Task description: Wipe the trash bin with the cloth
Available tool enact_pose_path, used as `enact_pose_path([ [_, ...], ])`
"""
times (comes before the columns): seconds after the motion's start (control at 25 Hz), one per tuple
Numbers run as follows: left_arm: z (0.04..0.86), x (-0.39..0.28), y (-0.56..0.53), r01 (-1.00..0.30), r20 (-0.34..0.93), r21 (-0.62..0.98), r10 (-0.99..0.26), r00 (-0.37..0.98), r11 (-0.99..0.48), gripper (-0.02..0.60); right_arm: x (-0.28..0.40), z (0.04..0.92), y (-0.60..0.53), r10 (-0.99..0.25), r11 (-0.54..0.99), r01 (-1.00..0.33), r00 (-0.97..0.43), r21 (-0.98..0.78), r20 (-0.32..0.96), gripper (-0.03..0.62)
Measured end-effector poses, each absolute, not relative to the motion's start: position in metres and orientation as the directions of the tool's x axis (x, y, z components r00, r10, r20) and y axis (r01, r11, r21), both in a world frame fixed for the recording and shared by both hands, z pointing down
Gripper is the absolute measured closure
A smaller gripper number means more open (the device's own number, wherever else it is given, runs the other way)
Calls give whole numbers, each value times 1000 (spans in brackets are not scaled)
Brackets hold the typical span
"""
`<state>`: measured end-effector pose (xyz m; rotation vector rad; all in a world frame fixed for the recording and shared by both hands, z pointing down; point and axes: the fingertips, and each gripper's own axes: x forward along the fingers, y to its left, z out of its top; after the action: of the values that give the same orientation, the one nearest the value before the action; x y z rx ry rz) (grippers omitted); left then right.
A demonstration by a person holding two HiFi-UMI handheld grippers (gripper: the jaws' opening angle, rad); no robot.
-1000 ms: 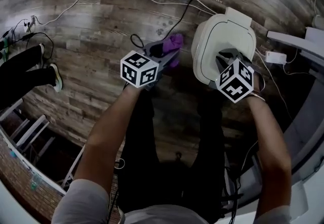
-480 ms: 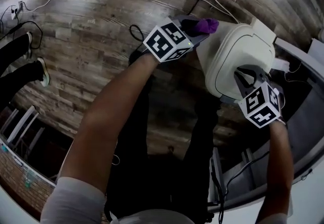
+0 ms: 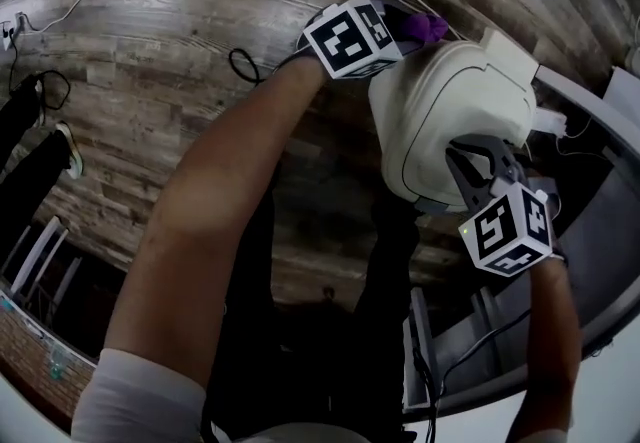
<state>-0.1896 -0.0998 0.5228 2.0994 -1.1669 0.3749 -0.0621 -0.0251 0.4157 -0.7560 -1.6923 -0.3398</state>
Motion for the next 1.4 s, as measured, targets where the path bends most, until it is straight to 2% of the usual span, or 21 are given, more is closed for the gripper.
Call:
enact_pose_path([
  [0.36, 527, -167, -105, -744, 518, 459, -535, 668, -485, 466, -60, 415, -25, 313, 739, 657, -137, -150, 940, 553],
  [1.0, 509, -144, -56, -791, 470, 363, -636, 612, -493, 468, -60, 415, -26, 284, 744, 657, -144, -124, 948, 553],
  [1.4, 501, -112, -7, -835, 450, 382, -710, 542, -396, 468, -60, 416, -28, 245, 753, 650, -139, -99, 959, 553],
])
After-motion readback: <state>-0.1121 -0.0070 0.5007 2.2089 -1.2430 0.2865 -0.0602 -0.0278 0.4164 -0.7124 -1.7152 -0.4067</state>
